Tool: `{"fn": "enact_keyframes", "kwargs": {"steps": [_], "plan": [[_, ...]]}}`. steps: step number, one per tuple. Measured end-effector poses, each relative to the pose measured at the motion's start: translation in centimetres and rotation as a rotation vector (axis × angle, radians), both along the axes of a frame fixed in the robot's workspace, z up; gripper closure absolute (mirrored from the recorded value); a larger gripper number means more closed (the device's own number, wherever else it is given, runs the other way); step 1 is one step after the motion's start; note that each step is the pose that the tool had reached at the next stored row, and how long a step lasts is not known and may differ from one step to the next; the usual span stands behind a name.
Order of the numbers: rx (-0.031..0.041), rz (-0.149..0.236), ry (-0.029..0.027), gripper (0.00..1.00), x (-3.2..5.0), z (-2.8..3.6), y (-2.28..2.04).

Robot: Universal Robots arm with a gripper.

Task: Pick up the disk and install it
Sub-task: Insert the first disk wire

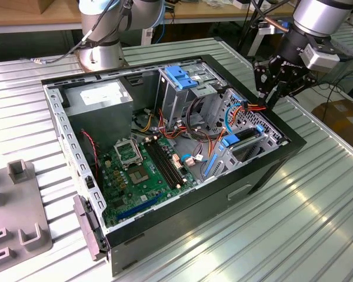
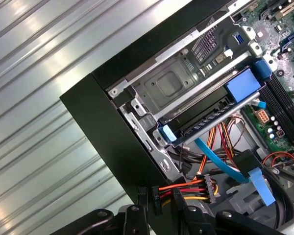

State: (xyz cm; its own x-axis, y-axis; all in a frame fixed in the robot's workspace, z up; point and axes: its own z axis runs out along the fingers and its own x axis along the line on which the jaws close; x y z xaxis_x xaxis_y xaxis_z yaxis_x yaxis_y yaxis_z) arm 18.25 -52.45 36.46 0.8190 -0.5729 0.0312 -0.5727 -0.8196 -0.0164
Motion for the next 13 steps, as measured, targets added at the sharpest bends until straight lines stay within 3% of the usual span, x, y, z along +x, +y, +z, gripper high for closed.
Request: {"fn": "enact_keyframes", "kwargs": {"steps": [8,9,11,13], "plan": [[-0.0011,0.0,0.0,0.67,0.0,0.0,-0.01],[-0.0011,0.0,0.0,0.69,0.0,0.0,-0.01],[-0.0015,0.0,0.0,0.82,0.0,0.0,-0.01],[-0.0016,0.0,0.0,0.83,0.0,0.03,-0.01]]}}
